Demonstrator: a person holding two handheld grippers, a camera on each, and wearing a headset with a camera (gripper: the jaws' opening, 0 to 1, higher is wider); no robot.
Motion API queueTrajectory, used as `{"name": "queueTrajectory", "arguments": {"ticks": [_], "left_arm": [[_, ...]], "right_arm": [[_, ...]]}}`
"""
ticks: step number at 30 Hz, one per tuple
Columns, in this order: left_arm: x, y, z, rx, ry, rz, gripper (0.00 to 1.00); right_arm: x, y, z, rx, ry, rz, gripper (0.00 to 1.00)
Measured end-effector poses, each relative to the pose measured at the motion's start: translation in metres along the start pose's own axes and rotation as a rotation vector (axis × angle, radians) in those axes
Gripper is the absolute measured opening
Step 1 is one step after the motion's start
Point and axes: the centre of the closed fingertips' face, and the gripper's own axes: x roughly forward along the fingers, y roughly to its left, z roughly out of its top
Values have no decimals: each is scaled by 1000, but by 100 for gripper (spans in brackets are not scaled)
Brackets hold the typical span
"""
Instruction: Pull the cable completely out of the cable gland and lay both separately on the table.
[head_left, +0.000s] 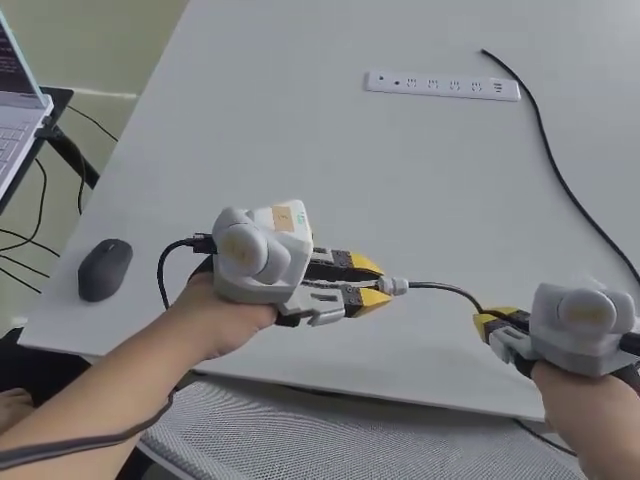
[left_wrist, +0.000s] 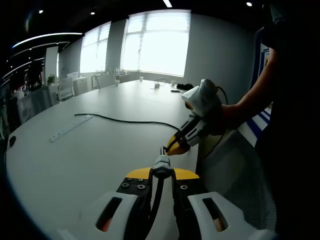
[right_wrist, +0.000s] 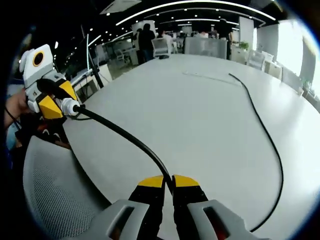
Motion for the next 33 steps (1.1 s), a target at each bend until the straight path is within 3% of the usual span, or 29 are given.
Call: {"name": "queueTrajectory", "arguments": {"ticks": [8, 13, 21, 26, 33], "left_arm": [[-4, 3, 1, -2, -5, 8, 15], [-7, 8, 1, -11, -8, 13, 15], [-12, 14, 0, -14, -4, 24, 15], [-11, 12, -1, -15, 1, 24, 15], [-10, 10, -2, -11, 4, 14, 15]], "right_arm": [[-2, 3, 1, -41, -13, 10, 1], [-6, 9, 5, -273, -12, -4, 0], [-13, 27, 20, -318, -73, 15, 6], [-22, 48, 42, -425, -123, 46, 13], [-33, 92, 75, -634, -211, 111, 17]]}}
